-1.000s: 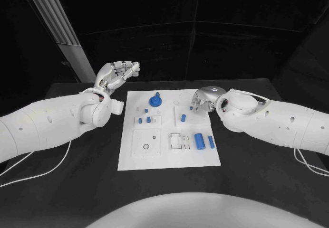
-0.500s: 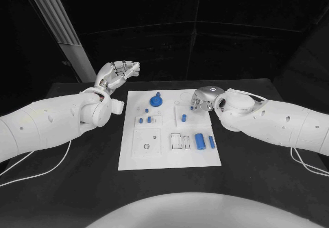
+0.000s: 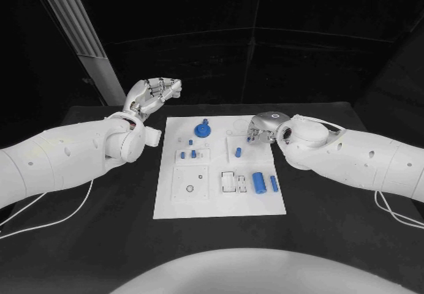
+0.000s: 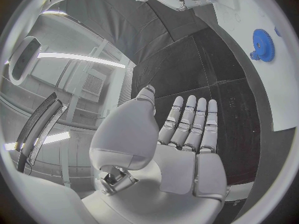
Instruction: Assemble the parts on the task board
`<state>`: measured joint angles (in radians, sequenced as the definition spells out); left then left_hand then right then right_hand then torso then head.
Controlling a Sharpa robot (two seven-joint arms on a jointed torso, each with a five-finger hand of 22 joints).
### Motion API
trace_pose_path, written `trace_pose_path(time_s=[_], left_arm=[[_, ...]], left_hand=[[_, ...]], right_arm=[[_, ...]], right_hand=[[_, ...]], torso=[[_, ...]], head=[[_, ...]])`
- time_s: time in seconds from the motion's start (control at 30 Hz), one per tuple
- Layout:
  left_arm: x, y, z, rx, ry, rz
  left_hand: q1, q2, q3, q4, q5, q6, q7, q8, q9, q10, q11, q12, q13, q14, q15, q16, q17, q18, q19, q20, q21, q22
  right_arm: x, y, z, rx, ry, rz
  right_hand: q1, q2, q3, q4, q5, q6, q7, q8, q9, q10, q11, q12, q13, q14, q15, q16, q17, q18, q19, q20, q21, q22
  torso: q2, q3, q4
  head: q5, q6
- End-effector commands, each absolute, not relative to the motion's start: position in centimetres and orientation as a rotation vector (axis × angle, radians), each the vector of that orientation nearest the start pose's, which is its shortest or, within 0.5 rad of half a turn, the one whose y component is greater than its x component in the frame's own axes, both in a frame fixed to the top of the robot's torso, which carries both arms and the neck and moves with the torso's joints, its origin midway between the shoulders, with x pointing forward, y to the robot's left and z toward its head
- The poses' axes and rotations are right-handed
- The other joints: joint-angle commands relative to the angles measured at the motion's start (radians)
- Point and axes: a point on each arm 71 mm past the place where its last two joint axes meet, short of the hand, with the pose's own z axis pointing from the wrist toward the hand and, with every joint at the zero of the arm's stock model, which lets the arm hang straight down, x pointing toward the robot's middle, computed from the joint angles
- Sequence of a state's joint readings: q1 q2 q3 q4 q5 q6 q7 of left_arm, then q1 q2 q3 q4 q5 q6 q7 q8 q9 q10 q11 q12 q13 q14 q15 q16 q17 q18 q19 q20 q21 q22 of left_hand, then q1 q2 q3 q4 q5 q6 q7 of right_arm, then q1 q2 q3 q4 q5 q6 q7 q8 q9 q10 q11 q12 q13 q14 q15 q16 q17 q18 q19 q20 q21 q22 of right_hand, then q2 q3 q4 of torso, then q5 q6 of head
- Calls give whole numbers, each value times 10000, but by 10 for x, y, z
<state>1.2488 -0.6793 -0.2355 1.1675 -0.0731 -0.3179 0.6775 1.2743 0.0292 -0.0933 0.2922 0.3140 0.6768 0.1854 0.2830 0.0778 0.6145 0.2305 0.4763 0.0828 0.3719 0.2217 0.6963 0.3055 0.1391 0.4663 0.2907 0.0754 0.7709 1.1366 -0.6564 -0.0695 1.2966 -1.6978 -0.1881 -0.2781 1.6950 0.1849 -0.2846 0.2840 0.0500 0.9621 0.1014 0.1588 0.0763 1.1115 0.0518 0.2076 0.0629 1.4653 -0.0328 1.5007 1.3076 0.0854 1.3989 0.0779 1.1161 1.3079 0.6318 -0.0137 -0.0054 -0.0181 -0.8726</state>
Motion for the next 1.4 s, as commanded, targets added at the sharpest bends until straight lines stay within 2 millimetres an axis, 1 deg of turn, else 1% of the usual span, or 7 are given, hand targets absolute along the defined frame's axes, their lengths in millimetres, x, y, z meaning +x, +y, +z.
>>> trace_pose_path(time_s=[0.03,0.17,0.23,0.67,0.93,1.23,1.4], left_arm=[[528,236,-198,-6543,10875,-15242],[528,237,-198,-6552,10883,-15218],[528,237,-198,-6553,10886,-15220],[528,236,-199,-6568,10914,-15231],[529,236,-199,-6579,10928,-15216],[529,236,-199,-6582,10932,-15201],[529,236,-199,-6587,10937,-15198]], left_hand=[[108,-14,-67,-2,49,-73,771,43,9,-104,-12,68,-15,-88,-4,42,-33,-168,92,-4,-23,-15],[108,-14,-67,-2,49,-73,771,43,9,-104,-12,68,-15,-88,-4,42,-33,-168,92,-4,-23,-15],[108,-14,-67,-2,49,-73,771,43,9,-104,-12,68,-15,-88,-4,42,-33,-168,92,-4,-23,-15],[137,21,-85,-4,58,-95,771,96,7,-128,-14,127,-22,-83,-6,95,-82,-170,94,-4,-25,-28],[137,21,-85,-4,58,-95,771,96,7,-128,-14,127,-22,-83,-6,95,-82,-170,94,-4,-25,-28],[144,28,-90,-4,60,-100,771,108,7,-134,-14,140,-23,-84,-6,106,-94,-170,94,-4,-26,-31],[156,40,-98,-5,64,-110,770,129,6,-144,-14,164,-27,-85,-6,125,-115,-170,93,-4,-27,-36]], right_arm=[[509,-176,-247,-3253,18069,3183],[510,-175,-248,-3257,18101,3151],[510,-175,-248,-3258,18134,3116],[511,-174,-249,-3257,18168,3072],[510,-173,-251,-3320,18247,3113],[510,-172,-252,-3351,18306,3109],[511,-173,-253,-3316,18367,3088]], right_hand=[[11,69,44,21,-30,70,10,41,7,82,13,-64,-10,777,-92,-47,1244,120,11,-82,-60,462],[9,58,33,21,-30,74,13,33,3,97,9,-79,-12,774,-98,-57,1228,128,-5,-92,-107,440],[7,54,29,22,-31,75,15,29,1,103,9,-85,-12,773,-100,-60,1223,129,-8,-95,-118,435],[-19,11,-23,26,-29,24,56,-50,-35,163,21,-171,-16,768,-98,-76,1195,132,-28,-121,-196,398],[36,113,25,11,-29,427,-23,90,22,358,-13,-256,-11,772,-104,-70,1204,125,-16,-132,-215,389],[30,106,15,13,-30,467,-25,96,24,390,-19,-277,-12,771,-112,-76,1193,127,-16,-138,-226,384],[34,98,10,10,-29,470,-30,90,21,407,-25,-287,-12,770,-116,-78,1189,127,-15,-141,-228,383]], torso=[[1,-4,9],[-7,-6,-9],[-3,-7,3],[0,-4,13],[-3,-5,-7],[1,-2,1],[0,-3,5]], head=[[-24,0],[-20,0],[-37,0],[-7,0],[33,0],[-5,0],[26,0]])
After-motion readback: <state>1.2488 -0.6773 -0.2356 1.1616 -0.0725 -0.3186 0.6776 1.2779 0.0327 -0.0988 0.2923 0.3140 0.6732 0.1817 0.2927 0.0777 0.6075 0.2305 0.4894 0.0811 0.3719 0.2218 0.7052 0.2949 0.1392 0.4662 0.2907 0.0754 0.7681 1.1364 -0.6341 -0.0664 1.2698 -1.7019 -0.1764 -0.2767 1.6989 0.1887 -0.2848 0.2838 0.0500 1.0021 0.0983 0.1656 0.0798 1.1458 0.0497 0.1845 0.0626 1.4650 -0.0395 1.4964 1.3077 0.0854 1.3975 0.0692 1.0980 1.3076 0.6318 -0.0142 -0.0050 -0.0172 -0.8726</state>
